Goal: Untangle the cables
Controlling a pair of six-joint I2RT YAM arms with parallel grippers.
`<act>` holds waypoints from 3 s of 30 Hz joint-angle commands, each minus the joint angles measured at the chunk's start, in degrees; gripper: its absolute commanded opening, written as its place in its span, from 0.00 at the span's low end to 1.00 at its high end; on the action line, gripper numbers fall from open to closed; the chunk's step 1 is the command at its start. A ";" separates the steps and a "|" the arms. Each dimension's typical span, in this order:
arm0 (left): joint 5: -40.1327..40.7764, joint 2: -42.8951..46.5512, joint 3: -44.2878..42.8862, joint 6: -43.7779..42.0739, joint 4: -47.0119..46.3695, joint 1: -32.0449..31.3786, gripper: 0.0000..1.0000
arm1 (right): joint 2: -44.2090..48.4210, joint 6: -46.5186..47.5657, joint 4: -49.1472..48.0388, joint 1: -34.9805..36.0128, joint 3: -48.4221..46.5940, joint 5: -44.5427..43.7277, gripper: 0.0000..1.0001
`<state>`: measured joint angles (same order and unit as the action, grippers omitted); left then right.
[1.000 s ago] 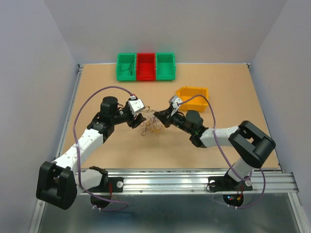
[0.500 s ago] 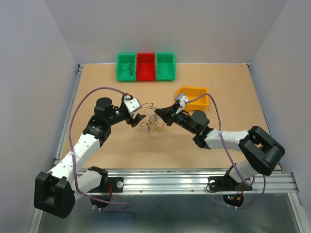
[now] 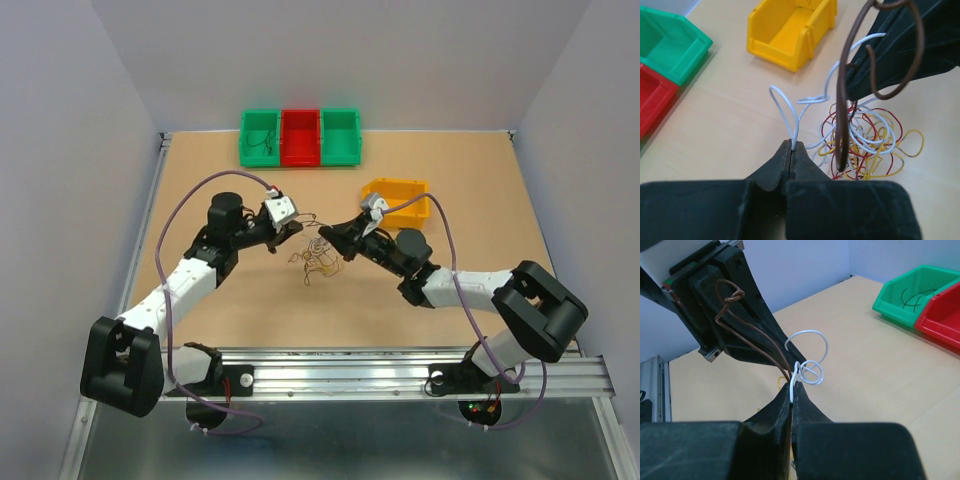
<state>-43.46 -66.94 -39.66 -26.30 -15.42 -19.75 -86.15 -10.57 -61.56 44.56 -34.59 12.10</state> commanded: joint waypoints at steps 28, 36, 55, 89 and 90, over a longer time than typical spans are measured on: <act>23.87 6.73 0.63 19.71 -14.90 29.41 0.00 | 45.00 0.20 24.81 -0.08 15.51 -34.96 0.01; 23.61 8.66 1.42 19.89 -15.43 29.59 0.00 | 55.38 -0.69 37.29 -0.08 14.73 -29.51 0.01; -3.90 18.51 4.86 16.46 -16.14 21.77 0.00 | 30.43 5.65 35.64 -0.08 4.97 1.53 0.37; -8.83 22.20 1.43 9.96 -4.71 13.68 0.00 | -5.25 5.38 10.06 0.18 -12.16 12.07 0.75; -8.83 22.29 1.34 9.96 -4.53 13.60 0.00 | -5.87 5.38 9.80 0.18 -12.87 12.59 0.75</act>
<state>-50.74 -46.00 -35.31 -15.81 -19.38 -5.69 -90.39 -4.97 -45.17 44.49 -42.00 22.02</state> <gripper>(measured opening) 0.033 0.755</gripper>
